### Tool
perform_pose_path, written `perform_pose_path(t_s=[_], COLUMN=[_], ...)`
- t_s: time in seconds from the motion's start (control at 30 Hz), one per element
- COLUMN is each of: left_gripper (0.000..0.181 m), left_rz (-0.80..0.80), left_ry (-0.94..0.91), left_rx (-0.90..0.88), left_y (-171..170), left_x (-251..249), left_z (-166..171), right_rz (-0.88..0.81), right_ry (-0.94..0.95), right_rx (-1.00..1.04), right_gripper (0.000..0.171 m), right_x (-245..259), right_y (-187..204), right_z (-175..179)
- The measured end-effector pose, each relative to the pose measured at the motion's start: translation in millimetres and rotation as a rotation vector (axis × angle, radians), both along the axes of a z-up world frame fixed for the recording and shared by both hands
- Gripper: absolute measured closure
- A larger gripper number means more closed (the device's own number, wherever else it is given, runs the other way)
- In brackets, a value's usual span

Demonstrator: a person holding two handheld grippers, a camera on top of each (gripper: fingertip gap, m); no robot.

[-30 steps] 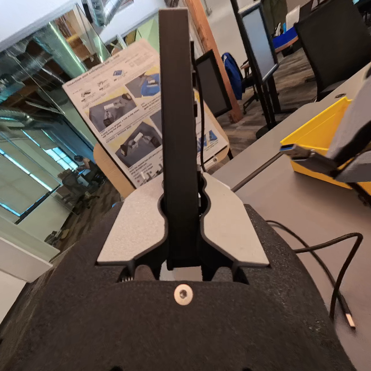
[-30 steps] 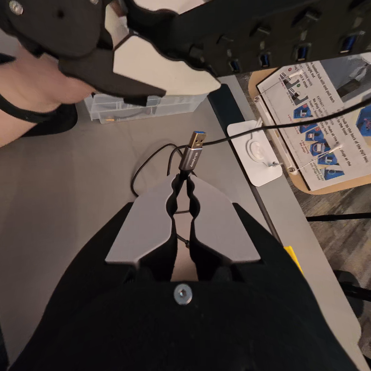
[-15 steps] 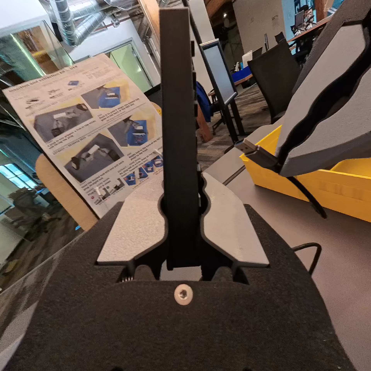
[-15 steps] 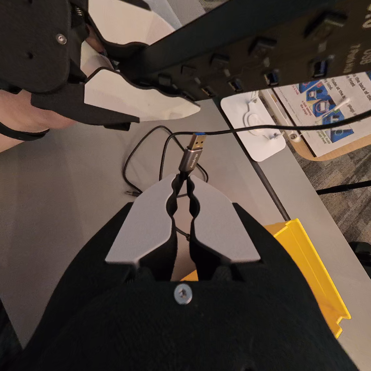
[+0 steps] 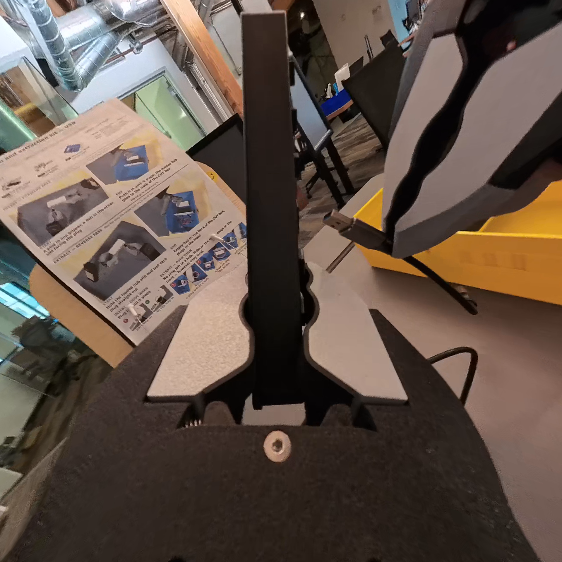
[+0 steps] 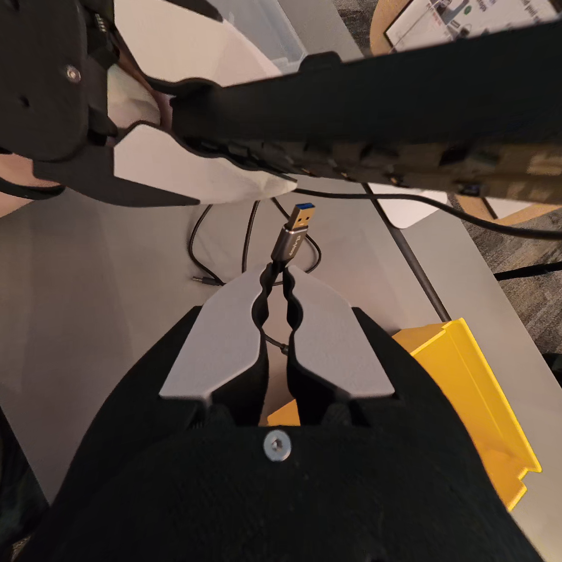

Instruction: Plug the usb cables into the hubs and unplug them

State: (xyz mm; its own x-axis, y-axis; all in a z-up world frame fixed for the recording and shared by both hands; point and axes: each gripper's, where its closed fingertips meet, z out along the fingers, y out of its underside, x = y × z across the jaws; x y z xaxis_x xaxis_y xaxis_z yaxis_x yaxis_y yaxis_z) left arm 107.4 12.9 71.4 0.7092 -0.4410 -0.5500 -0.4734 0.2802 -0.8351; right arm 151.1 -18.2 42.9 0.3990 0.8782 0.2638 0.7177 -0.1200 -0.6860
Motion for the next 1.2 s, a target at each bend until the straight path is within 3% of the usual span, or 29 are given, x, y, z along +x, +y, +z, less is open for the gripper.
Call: perform_pose_path(t_s=[0.3,1.2], left_gripper=[0.153,0.153], left_rz=[0.023,0.068], left_ry=[0.118,0.240], left_rx=[0.046,0.111], left_y=[-0.8,0.8], left_x=[8.3,8.3], left_z=[-8.1,-11.9], right_rz=[-0.002,-0.012], right_ry=[-0.031,-0.013], right_rx=[-0.026,-0.007], right_gripper=[0.164,0.164], right_x=[0.8,0.6], right_y=[0.6,5.1], right_z=[-8.2,-5.3])
